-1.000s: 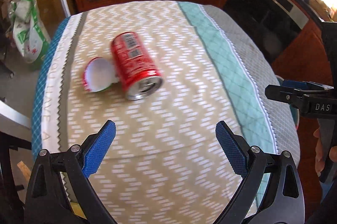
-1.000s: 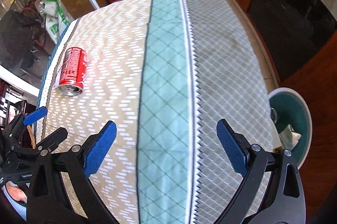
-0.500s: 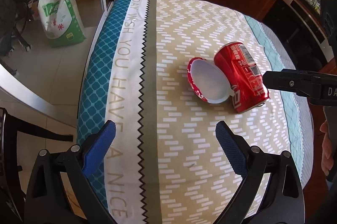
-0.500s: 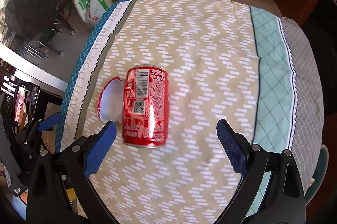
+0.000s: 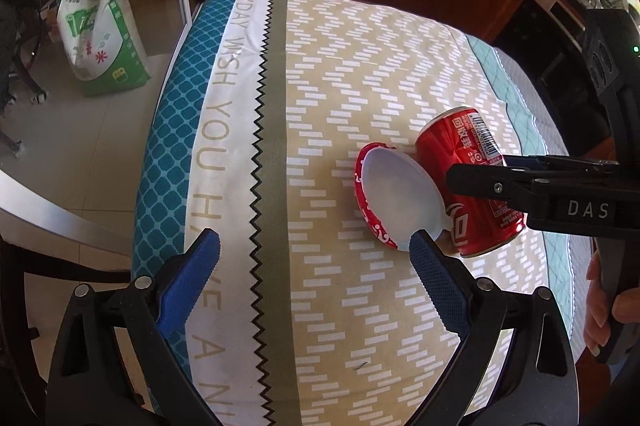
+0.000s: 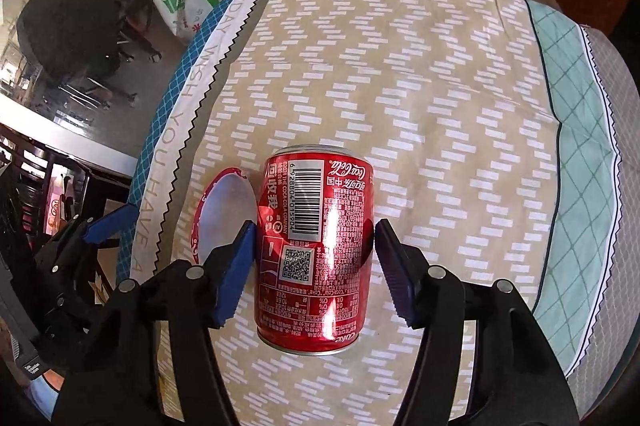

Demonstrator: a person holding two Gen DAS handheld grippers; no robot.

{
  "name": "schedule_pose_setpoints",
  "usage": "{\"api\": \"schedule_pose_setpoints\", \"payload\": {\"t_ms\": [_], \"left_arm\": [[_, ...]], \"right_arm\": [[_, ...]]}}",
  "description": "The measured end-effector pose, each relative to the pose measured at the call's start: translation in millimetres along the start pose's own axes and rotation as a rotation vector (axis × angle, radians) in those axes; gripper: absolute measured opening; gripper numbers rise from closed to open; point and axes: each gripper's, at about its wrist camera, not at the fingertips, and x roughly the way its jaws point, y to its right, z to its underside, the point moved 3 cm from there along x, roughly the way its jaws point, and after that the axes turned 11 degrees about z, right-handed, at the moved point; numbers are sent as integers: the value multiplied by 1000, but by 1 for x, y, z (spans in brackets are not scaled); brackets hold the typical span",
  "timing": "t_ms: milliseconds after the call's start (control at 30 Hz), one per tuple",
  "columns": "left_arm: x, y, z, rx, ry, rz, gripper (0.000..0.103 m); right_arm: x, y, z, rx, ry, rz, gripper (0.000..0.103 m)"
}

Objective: Collect trash
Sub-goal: 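Grasp the red cola can with the right tool while the left tool grasps the red-white cup rim, then carry the cola can and cup over the trash bin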

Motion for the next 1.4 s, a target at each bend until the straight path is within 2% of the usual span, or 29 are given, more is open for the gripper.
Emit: {"api": "schedule_pose_setpoints", "payload": {"t_ms": [133, 267, 333, 400, 433, 500, 533, 567, 700, 900, 1100, 1400], "left_arm": [[10, 7, -4, 7, -10, 13, 93], [25, 16, -9, 22, -43, 22, 77], [29, 20, -10, 36, -38, 1, 70], [30, 24, -12, 47, -33, -14, 55], [31, 26, -14, 49, -31, -15, 51], [33, 30, -15, 55, -30, -15, 29], [34, 33, -15, 61, -32, -17, 23], [35, 36, -14, 69, -33, -18, 13], [30, 54, -9, 109, -6, -45, 5], [12, 89, 2, 166, 20, -52, 5], [6, 139, 18, 235, 3, -13, 5], [15, 232, 48, 365, -46, 56, 5]], "right_arm": [[-8, 20, 8, -8, 36, 75, 57], [-12, 47, 12, 34, 37, 91, 57], [-14, 56, 15, 45, 37, 96, 58], [-16, 62, 19, 50, 37, 103, 58], [-17, 65, 21, 50, 39, 106, 58], [-19, 70, 26, 55, 41, 109, 58], [-20, 73, 28, 57, 43, 110, 58], [-21, 75, 30, 60, 46, 115, 58], [-29, 88, 47, 70, 58, 125, 58], [-52, 121, 80, 122, 80, 115, 58], [-76, 154, 115, 189, 107, 106, 58], [-117, 235, 186, 360, 165, 92, 58]]}}
